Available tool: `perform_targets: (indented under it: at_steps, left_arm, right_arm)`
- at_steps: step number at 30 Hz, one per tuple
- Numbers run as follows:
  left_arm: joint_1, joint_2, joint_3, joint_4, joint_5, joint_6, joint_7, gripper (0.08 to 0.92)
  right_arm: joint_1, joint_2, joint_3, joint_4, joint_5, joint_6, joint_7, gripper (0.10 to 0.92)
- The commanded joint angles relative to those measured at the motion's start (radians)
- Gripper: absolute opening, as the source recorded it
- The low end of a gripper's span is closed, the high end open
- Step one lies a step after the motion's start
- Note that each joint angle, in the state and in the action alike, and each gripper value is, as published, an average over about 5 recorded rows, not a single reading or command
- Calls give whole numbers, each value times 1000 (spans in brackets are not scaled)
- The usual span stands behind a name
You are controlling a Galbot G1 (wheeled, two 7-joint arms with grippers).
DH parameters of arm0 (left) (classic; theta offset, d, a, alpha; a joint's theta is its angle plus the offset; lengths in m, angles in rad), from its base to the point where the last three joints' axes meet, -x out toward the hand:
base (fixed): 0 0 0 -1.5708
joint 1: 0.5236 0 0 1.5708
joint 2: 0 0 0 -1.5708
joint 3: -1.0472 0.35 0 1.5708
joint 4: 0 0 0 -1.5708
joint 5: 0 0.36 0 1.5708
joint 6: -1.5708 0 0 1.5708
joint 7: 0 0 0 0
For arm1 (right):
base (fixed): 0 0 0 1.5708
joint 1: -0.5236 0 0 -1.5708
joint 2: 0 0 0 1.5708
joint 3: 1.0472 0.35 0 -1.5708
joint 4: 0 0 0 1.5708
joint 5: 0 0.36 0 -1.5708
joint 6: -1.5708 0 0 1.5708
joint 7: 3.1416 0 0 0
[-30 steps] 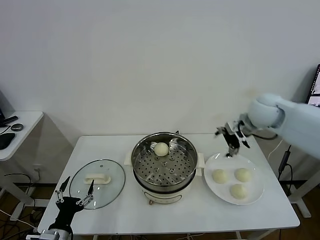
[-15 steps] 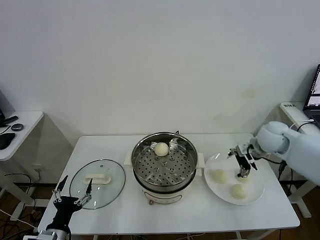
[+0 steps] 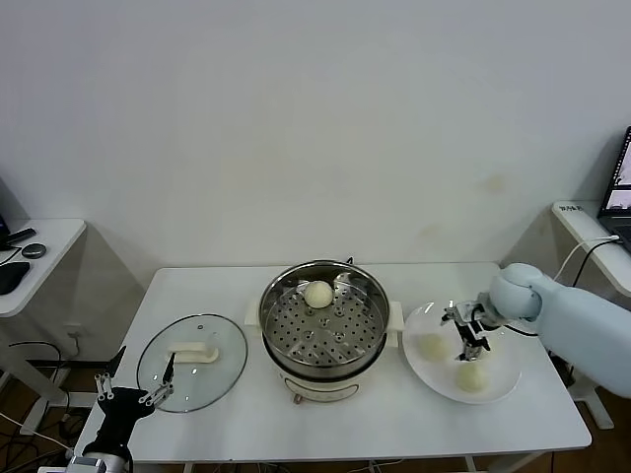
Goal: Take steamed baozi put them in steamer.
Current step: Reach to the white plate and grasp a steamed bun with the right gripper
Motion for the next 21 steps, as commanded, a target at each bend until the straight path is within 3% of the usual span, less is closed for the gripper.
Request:
perform_targets:
  at_steps: [1,12,21]
  left_arm:
    - [0,0,-3,2,1,-1,0,823]
    - [1,-1,-20,1,7,-3,-1,823]
    - [-1,-4,-17,2,7,-3,-1,823]
  right_arm:
    - [-43,95,30,-96,-35,23,0,823]
    - [-50,107,36,-109,-68,-9,-34,790]
    - [-34,93,33,-91,-43,-33,-47,548]
